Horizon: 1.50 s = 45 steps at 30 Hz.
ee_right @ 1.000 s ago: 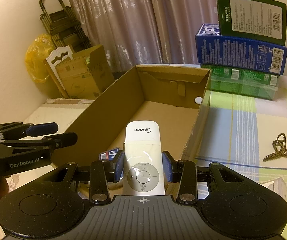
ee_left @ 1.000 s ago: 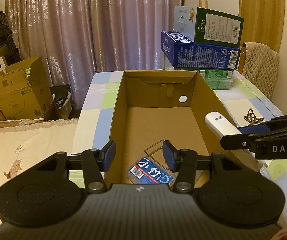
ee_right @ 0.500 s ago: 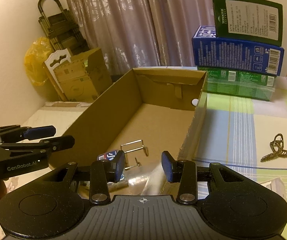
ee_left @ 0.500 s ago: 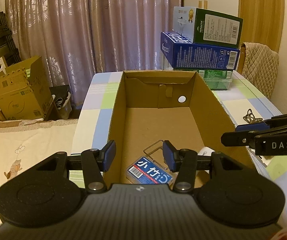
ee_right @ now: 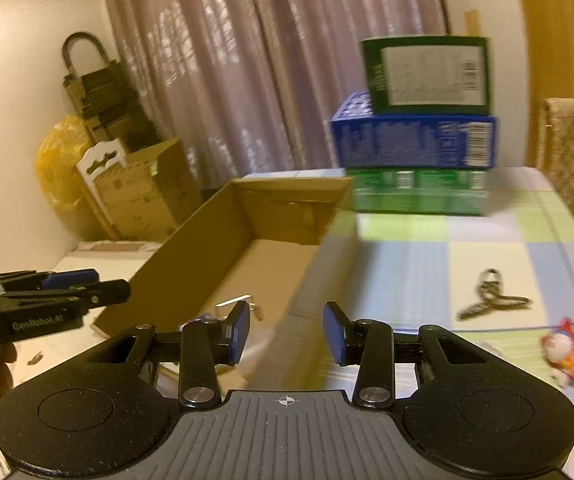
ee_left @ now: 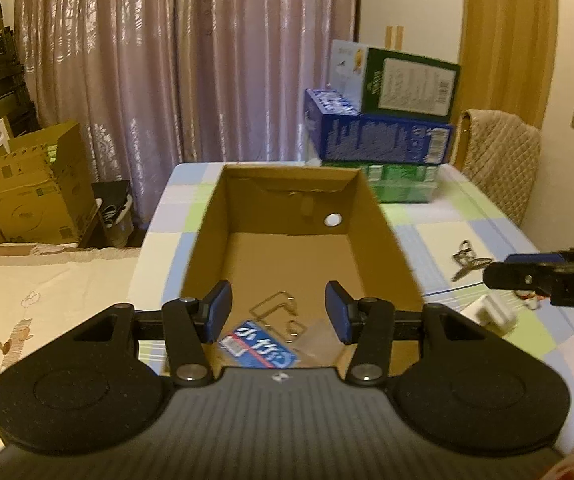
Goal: Organize rigid objects
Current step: 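Move both tools back over the table items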
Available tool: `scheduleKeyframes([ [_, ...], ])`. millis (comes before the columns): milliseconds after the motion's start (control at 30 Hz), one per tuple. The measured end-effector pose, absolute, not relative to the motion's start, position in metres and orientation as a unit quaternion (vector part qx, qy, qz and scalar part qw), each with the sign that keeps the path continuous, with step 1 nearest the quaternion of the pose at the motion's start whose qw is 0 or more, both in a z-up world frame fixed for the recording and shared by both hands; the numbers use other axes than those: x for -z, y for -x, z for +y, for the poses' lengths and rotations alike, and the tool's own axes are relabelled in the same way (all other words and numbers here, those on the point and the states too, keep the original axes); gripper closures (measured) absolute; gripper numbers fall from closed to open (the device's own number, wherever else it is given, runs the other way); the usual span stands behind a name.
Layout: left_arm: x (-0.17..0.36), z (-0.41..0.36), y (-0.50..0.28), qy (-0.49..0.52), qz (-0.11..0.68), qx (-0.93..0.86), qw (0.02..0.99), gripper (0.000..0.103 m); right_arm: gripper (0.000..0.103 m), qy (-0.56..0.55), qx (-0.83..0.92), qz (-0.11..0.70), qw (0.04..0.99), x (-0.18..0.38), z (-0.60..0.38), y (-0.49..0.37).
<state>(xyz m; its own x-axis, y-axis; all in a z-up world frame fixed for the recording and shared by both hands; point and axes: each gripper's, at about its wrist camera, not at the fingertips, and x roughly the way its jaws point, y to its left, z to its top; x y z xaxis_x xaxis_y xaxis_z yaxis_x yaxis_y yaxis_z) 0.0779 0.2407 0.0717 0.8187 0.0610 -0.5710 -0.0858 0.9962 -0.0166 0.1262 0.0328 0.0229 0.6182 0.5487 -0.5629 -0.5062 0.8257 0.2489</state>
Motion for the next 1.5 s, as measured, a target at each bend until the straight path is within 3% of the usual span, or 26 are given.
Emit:
scheduleKeyframes([
  [700, -0.079, 0.088, -0.048, 0.042, 0.288, 0.069, 0.954, 0.051, 0.063, -0.072, -0.112, 0.326, 0.936, -0.014, -0.168, -0.039],
  [1500, -0.013, 0.040, -0.082, 0.017, 0.342, 0.056, 0.938, 0.045, 0.048, -0.094, -0.131, 0.349, 0.923, 0.011, -0.180, -0.077],
])
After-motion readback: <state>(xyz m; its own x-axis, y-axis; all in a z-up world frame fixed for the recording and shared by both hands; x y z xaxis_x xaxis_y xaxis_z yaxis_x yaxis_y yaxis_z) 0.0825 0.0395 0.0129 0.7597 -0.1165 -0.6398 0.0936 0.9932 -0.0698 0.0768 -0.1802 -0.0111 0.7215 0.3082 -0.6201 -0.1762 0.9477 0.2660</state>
